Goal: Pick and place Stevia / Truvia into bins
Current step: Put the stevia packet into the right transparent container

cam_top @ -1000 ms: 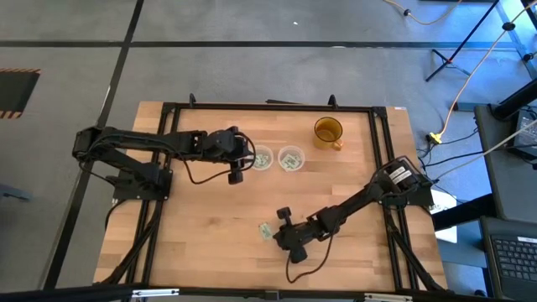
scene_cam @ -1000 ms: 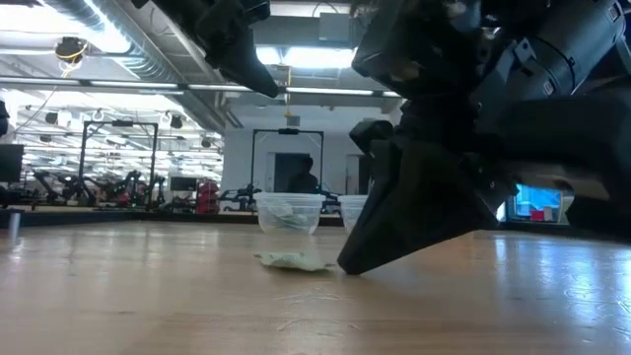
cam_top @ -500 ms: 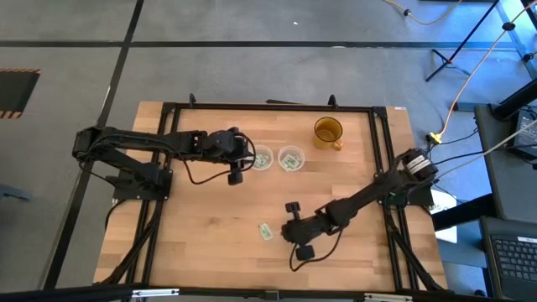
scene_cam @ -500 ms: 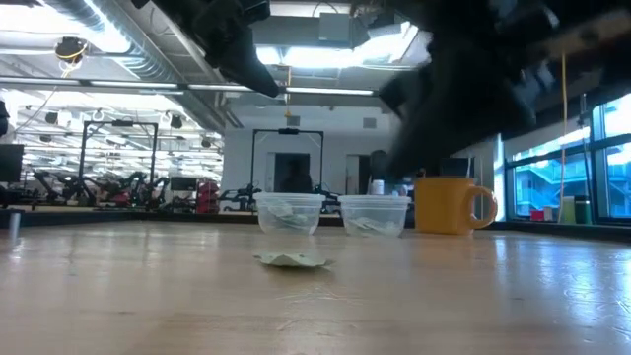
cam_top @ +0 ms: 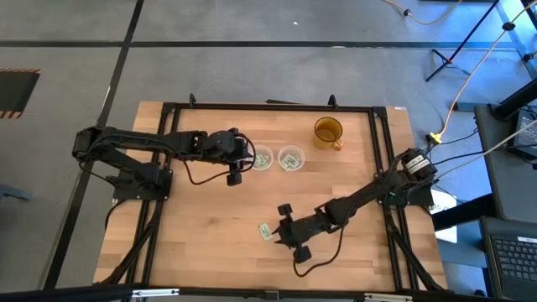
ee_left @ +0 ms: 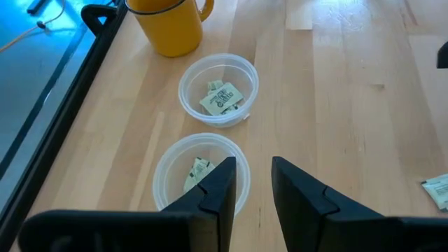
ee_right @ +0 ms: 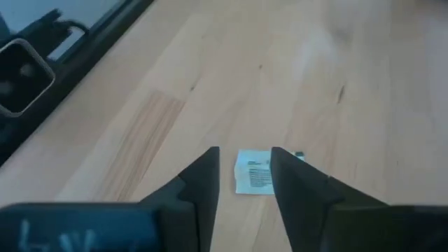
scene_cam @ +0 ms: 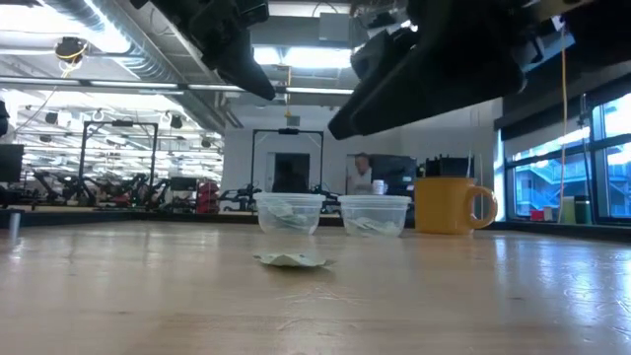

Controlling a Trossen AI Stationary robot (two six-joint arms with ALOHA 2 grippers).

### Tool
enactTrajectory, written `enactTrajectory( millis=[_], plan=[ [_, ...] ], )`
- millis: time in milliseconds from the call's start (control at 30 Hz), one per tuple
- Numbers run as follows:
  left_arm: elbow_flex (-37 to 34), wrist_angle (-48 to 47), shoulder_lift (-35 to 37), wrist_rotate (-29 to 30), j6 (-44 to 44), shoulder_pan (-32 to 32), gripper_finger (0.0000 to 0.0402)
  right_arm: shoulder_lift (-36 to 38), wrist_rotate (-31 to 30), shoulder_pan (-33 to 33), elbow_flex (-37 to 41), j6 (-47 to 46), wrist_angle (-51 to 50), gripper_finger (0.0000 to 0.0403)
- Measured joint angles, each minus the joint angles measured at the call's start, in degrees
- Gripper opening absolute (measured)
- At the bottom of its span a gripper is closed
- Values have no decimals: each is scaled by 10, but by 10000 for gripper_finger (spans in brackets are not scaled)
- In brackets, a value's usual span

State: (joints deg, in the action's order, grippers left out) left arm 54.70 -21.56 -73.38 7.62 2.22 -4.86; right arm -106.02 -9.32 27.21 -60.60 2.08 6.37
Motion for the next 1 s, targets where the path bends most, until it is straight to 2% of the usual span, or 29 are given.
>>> enactTrajectory(
  millis=[133, 333, 400, 600, 1000],
  plan=[
    [0, -2, 0, 0, 0, 0, 88, -12, 0, 1, -1, 55, 7, 137],
    [0, -13, 0, 2, 0, 0, 86, -68, -4, 7, -1, 178, 55, 138],
    [0, -19, 0, 2, 0, 0, 87, -83, -5, 8, -1, 184, 65, 138],
    [0, -23, 0, 2, -2, 0, 87, -97, -89, 7, -1, 219, 75, 138],
    [0, -25, 0, 2, 0, 0, 85, -98, -86, 19, -1, 236, 74, 138]
  ],
)
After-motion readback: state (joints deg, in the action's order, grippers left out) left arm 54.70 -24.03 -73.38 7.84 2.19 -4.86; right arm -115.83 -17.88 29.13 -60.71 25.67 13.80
